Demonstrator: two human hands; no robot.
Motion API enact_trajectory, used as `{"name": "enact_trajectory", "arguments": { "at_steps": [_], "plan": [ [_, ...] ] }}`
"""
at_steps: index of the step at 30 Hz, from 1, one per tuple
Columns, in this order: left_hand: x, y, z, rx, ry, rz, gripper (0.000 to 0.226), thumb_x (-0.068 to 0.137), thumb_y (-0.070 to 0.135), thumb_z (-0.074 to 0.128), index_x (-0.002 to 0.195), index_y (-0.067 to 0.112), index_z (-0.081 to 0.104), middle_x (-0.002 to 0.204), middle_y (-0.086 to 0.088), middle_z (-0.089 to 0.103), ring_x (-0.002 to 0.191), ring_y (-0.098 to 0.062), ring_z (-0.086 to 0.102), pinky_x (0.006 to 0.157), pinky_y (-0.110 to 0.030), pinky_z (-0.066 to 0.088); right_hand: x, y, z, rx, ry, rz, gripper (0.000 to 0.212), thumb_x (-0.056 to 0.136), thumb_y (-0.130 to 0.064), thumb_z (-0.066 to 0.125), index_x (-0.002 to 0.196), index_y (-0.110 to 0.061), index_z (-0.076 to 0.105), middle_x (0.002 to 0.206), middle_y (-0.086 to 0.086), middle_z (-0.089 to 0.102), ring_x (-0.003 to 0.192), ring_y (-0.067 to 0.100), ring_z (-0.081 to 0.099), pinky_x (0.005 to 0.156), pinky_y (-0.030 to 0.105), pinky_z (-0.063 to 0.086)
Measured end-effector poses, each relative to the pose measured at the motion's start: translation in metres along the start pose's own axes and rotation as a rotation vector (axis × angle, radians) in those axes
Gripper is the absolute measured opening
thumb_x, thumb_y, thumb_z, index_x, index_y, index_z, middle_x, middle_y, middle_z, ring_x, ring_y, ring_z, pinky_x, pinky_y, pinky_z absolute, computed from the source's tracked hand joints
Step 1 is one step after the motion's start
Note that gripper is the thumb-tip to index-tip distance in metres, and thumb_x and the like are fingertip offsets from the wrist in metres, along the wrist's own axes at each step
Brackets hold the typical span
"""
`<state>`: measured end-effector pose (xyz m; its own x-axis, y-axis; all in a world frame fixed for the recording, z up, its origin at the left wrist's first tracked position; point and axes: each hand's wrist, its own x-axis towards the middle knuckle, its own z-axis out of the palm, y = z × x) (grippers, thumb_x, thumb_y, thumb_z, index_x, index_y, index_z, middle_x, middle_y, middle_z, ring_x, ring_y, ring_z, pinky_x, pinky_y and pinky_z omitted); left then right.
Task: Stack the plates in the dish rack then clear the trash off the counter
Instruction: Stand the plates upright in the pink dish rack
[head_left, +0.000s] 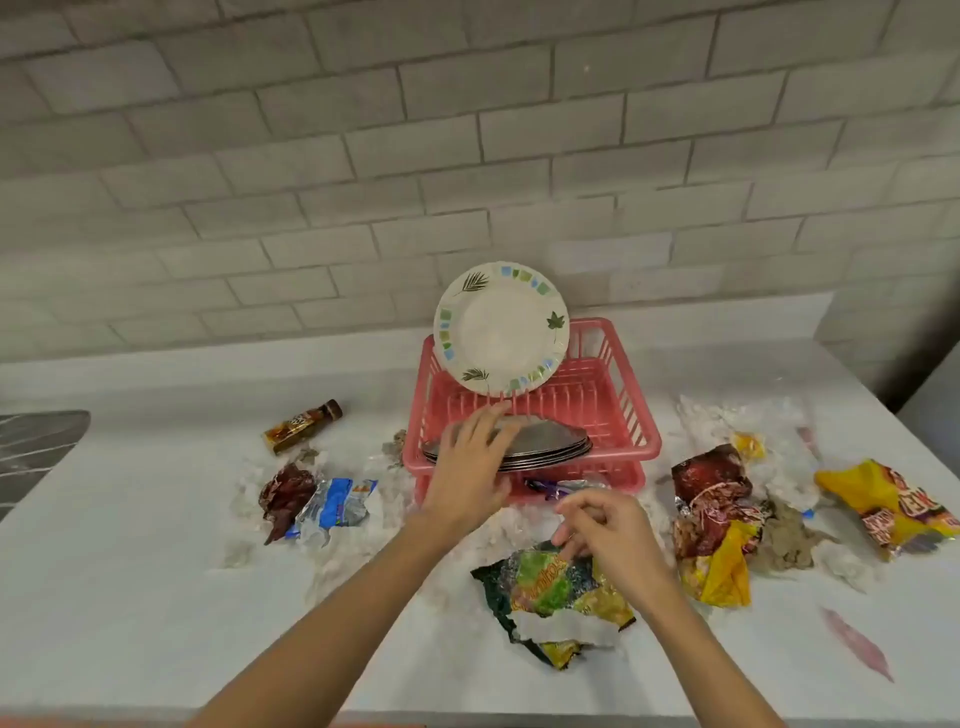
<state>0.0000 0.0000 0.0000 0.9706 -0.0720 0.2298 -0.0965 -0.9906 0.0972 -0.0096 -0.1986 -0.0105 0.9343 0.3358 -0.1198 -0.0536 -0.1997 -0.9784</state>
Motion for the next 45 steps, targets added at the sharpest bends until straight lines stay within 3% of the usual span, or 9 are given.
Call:
{"name": "enact_trajectory", "arguments": {
  "at_steps": [3, 6, 12, 16, 20, 26, 32, 39, 45],
  "plan": [
    [0.023, -0.011, 0.007, 0.026, -0.061, 0.056, 0.071, 0.072, 0.017, 0.07, 0.138, 0.03, 0.047, 0.137, 0.006, 0.055, 0.124, -0.018, 0.052, 0.109, -0.045, 0.031, 0.011, 0.006, 0.009, 0.009, -0.006, 0.034, 0.017, 0.095, -0.007, 0.057, 0.085, -0.009, 0.07, 0.067, 0.012, 0.071, 0.054, 0.028, 0.065, 0.055, 0.031, 0.053],
    [0.03, -0.021, 0.014, -0.028, -0.007, 0.17, 0.069, 0.064, 0.007, 0.074, 0.13, 0.024, 0.059, 0.125, 0.006, 0.066, 0.108, -0.018, 0.065, 0.088, -0.033, 0.054, 0.02, 0.006, 0.019, -0.007, 0.019, 0.062, 0.016, 0.096, -0.008, 0.056, 0.087, -0.01, 0.07, 0.068, 0.012, 0.072, 0.053, 0.025, 0.065, 0.055, 0.029, 0.052],
    [0.053, -0.066, -0.001, -0.119, 0.181, 0.364, 0.07, 0.06, -0.009, 0.068, 0.123, 0.019, 0.066, 0.115, 0.002, 0.072, 0.092, -0.02, 0.073, 0.058, -0.037, 0.061, 0.041, -0.009, 0.044, -0.064, 0.185, 0.062, 0.016, 0.095, -0.005, 0.054, 0.094, -0.015, 0.066, 0.072, 0.012, 0.073, 0.055, 0.023, 0.067, 0.057, 0.025, 0.049],
    [0.079, -0.103, -0.017, -0.351, 0.194, 0.389, 0.06, 0.071, -0.008, 0.064, 0.122, 0.021, 0.067, 0.116, 0.003, 0.071, 0.098, -0.022, 0.071, 0.077, -0.038, 0.06, 0.055, -0.022, 0.069, -0.056, 0.322, 0.113, 0.026, 0.094, -0.002, 0.05, 0.112, -0.018, 0.06, 0.084, 0.01, 0.074, 0.064, 0.019, 0.069, 0.06, 0.026, 0.052],
    [0.084, -0.125, -0.042, -0.609, 0.253, 0.363, 0.06, 0.071, -0.012, 0.058, 0.122, 0.018, 0.068, 0.117, 0.002, 0.07, 0.104, -0.012, 0.066, 0.096, -0.01, 0.04, 0.069, -0.034, 0.096, -0.137, 0.504, 0.107, 0.046, 0.094, -0.02, 0.055, 0.137, -0.028, 0.041, 0.11, -0.002, 0.064, 0.09, 0.017, 0.067, 0.076, 0.038, 0.056],
    [0.06, -0.173, -0.076, -1.046, 0.333, 0.049, 0.023, 0.086, 0.011, 0.065, 0.106, 0.015, 0.075, 0.091, 0.005, 0.074, 0.075, -0.007, 0.065, 0.073, -0.02, 0.051, 0.093, -0.053, 0.129, -0.082, 0.616, 0.075, 0.063, 0.093, -0.028, 0.061, 0.148, -0.028, 0.029, 0.136, 0.001, 0.051, 0.122, 0.023, 0.053, 0.102, 0.05, 0.046],
    [0.018, -0.26, -0.086, -1.376, 0.311, -0.42, 0.019, 0.084, 0.003, 0.07, 0.088, 0.021, 0.07, 0.078, 0.01, 0.073, 0.072, -0.007, 0.07, 0.071, -0.029, 0.056, 0.115, -0.079, 0.191, 0.054, 0.478, -0.063, 0.026, 0.096, -0.018, 0.058, 0.123, -0.016, 0.057, 0.103, -0.002, 0.07, 0.089, 0.008, 0.069, 0.074, 0.025, 0.057],
    [-0.096, -0.36, -0.078, -1.168, 0.488, -0.78, 0.033, 0.083, 0.006, 0.07, 0.108, 0.024, 0.059, 0.094, 0.008, 0.068, 0.083, -0.012, 0.067, 0.072, -0.026, 0.055, 0.127, -0.079, 0.301, -0.028, 0.09, -0.093, 0.026, 0.093, -0.013, 0.063, 0.116, -0.023, 0.061, 0.094, -0.007, 0.075, 0.084, 0.009, 0.072, 0.069, 0.024, 0.058],
    [-0.223, -0.403, -0.059, -1.136, 0.548, -1.097, 0.043, 0.082, 0.006, 0.071, 0.118, 0.025, 0.059, 0.105, 0.009, 0.069, 0.094, -0.012, 0.067, 0.074, -0.025, 0.051, 0.117, -0.056, 0.396, -0.275, -0.234, -0.075, 0.041, 0.092, -0.023, 0.061, 0.131, -0.029, 0.051, 0.103, -0.011, 0.07, 0.094, 0.01, 0.067, 0.086, 0.036, 0.055]
  ]
}}
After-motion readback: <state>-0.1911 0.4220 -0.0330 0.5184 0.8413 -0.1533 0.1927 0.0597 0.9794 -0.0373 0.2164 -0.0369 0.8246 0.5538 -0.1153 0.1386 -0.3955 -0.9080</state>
